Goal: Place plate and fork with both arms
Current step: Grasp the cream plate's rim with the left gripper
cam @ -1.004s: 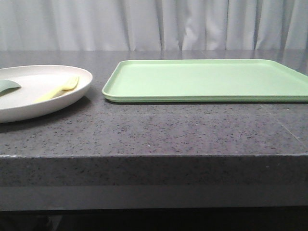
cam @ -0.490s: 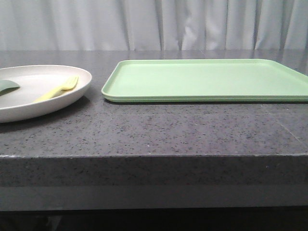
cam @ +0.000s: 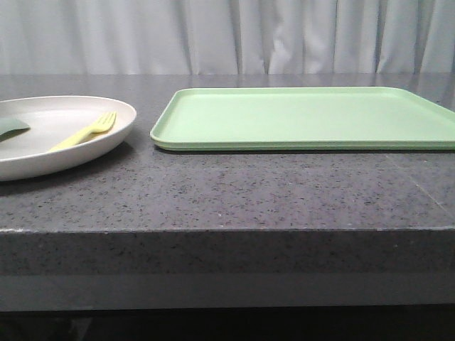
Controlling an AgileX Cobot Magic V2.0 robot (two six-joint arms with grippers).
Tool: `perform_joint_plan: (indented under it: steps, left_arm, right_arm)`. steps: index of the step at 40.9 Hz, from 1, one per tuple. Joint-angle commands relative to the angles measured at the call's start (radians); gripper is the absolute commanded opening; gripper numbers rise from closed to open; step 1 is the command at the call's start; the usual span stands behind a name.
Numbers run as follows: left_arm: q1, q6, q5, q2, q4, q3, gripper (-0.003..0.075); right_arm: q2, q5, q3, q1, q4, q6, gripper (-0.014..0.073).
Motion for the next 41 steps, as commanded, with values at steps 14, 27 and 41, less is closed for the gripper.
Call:
perform_joint_plan:
  steps: [14, 27, 41]
  left_arm:
    - [-0.002, -0.003, -0.010, -0.023, 0.004, -0.029, 0.0423]
    - [-0.002, -0.003, -0.010, -0.023, -0.022, -0.029, -0.0018]
    - [0.103, 0.164, -0.007, -0.062, -0.279, -0.096, -0.0018]
  right_arm:
    - [0.008, -0.075, -0.037, 0.000, 0.003, -0.009, 0.0642]
    - [0.008, -0.075, -0.037, 0.000, 0.003, -0.009, 0.0642]
    - [0.008, -0.071, -0.037, 0.000, 0.003, -0.009, 0.0642]
